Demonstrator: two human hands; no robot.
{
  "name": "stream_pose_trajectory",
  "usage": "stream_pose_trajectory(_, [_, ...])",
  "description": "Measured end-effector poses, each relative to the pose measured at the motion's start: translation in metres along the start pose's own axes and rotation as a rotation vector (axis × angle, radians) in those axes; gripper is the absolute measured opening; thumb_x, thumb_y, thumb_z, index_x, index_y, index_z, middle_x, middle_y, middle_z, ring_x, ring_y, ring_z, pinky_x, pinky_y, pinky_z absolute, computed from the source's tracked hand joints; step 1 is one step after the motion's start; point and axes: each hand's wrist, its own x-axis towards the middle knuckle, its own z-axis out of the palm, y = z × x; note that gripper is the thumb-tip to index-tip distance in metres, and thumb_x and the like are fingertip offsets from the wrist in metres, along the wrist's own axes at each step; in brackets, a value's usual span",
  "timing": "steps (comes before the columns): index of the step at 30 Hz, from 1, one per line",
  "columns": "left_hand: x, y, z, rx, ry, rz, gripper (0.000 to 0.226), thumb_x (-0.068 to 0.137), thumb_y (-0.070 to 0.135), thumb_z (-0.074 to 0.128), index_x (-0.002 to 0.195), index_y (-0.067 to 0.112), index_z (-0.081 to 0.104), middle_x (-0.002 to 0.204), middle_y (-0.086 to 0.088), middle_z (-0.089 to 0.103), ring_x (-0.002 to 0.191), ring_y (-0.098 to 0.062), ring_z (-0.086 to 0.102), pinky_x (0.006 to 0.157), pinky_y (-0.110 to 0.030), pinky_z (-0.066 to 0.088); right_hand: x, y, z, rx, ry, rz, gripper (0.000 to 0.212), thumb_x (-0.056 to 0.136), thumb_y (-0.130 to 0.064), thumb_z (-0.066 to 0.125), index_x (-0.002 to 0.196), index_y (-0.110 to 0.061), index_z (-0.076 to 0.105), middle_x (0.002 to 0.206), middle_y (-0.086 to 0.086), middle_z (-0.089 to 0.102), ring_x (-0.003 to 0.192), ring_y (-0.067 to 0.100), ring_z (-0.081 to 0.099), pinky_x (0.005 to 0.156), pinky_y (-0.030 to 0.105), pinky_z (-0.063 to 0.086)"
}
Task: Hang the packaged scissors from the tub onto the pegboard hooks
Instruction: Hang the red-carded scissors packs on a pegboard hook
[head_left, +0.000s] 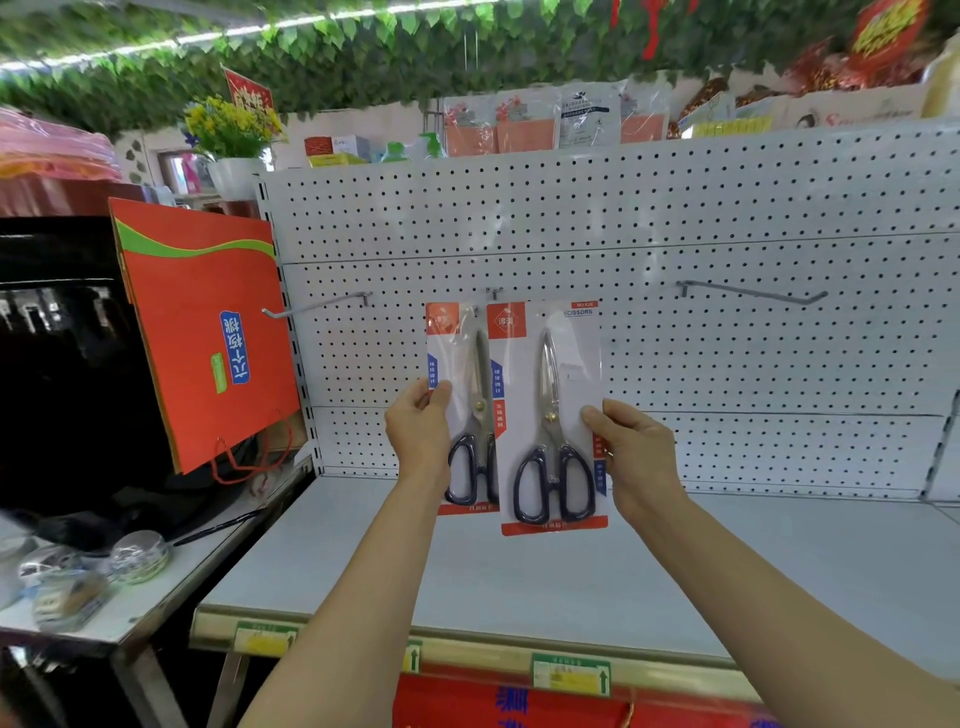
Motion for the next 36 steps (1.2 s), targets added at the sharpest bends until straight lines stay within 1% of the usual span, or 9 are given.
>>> stream_pose_trajectory(3, [0.000,0.006,0.004,-0.007,0.005,0.012,0.029,0.091,0.009,0.064,0.066,0.011,0.050,0.058,0.007,0.040,0.057,-0.007,0.033,0.056,-0.018,0.030,-0.001,-0.001,0.002,-0.007,0.005,0.001,0.016,0.087,-0.004,0.067,0.102,-0.004,0.072,0.091,0.009,0.074,0.067,0.014,0.070,0.056,0.024,0.056])
stream_pose_trajectory(11, [0.000,-0.002,0.001,-0.045,-0.031,0.033,0.027,0.091,0.011,0.062,0.066,0.013,0.054,0.061,0.004,0.048,0.061,-0.010,0.039,0.061,-0.024,0.035,-0.005,-0.003,0.009,-0.034,-0.004,-0.006,0.015,0.087,-0.005,0.066,0.101,-0.004,0.072,0.090,0.010,0.075,0.070,0.019,0.069,0.059,0.028,0.056])
stream_pose_trajectory(15, [-0.001,0.000,-0.005,-0.101,-0.053,0.055,0.011,0.093,0.014,0.062,0.088,0.009,0.070,0.080,-0.003,0.068,0.074,-0.015,0.058,0.070,-0.030,0.051,-0.006,-0.002,0.013,-0.052,-0.019,-0.026,0.007,0.087,-0.004,0.066,0.091,-0.002,0.071,0.075,0.003,0.072,0.062,0.015,0.065,0.053,0.023,0.053])
stream_pose_trajectory(20, [0.005,0.006,-0.025,-0.081,0.002,0.113,0.014,0.094,0.011,0.061,0.082,0.016,0.066,0.079,0.000,0.063,0.074,-0.010,0.054,0.069,-0.021,0.046,-0.008,0.001,0.021,-0.019,-0.017,-0.024,0.010,0.087,-0.002,0.066,0.091,-0.007,0.073,0.077,0.004,0.074,0.063,0.015,0.069,0.054,0.025,0.055])
stream_pose_trajectory(23, [0.005,0.009,-0.040,-0.093,0.036,0.105,0.015,0.095,0.009,0.060,0.087,0.019,0.067,0.080,0.009,0.066,0.069,0.001,0.058,0.063,-0.008,0.046,-0.010,0.004,0.028,-0.018,-0.020,-0.020,0.009,0.087,-0.002,0.066,0.092,-0.004,0.073,0.078,0.005,0.073,0.064,0.017,0.068,0.055,0.026,0.056])
stream_pose_trajectory(26, [0.005,0.010,-0.059,-0.086,0.093,0.106,0.026,0.095,0.008,0.060,0.079,0.027,0.063,0.078,0.010,0.063,0.071,-0.001,0.056,0.068,-0.012,0.046,-0.011,0.010,0.036,-0.040,-0.006,-0.011,0.010,0.087,-0.002,0.066,0.086,-0.009,0.074,0.080,0.007,0.074,0.069,0.020,0.069,0.065,0.036,0.060])
stream_pose_trajectory(28, [0.007,0.008,-0.073,-0.060,0.119,0.111,0.018,0.096,0.009,0.059,0.083,0.021,0.065,0.079,0.007,0.063,0.072,-0.006,0.055,0.072,-0.018,0.046,-0.011,0.014,0.042,-0.036,0.013,0.000,0.013,0.087,-0.002,0.066,0.082,-0.012,0.073,0.080,0.006,0.074,0.070,0.021,0.069,0.070,0.038,0.061])
stream_pose_trajectory(30, [0.009,0.007,-0.088,-0.036,0.149,0.108,0.010,0.096,0.009,0.058,0.091,0.015,0.065,0.080,0.007,0.063,0.071,-0.004,0.054,0.068,-0.013,0.045,-0.010,0.016,0.047,-0.044,0.027,0.000,0.011,0.087,-0.003,0.066,0.083,-0.011,0.073,0.082,0.007,0.074,0.073,0.022,0.069,0.073,0.038,0.060])
stream_pose_trajectory(36, [0.011,0.004,-0.119,-0.004,0.166,0.115,0.010,0.096,0.010,0.058,0.100,0.010,0.067,0.089,0.003,0.066,0.077,-0.006,0.058,0.069,-0.018,0.045,-0.006,0.019,0.061,-0.048,0.034,0.005,0.009,0.086,-0.004,0.068,0.085,-0.011,0.073,0.087,0.010,0.074,0.080,0.028,0.070,0.076,0.042,0.060])
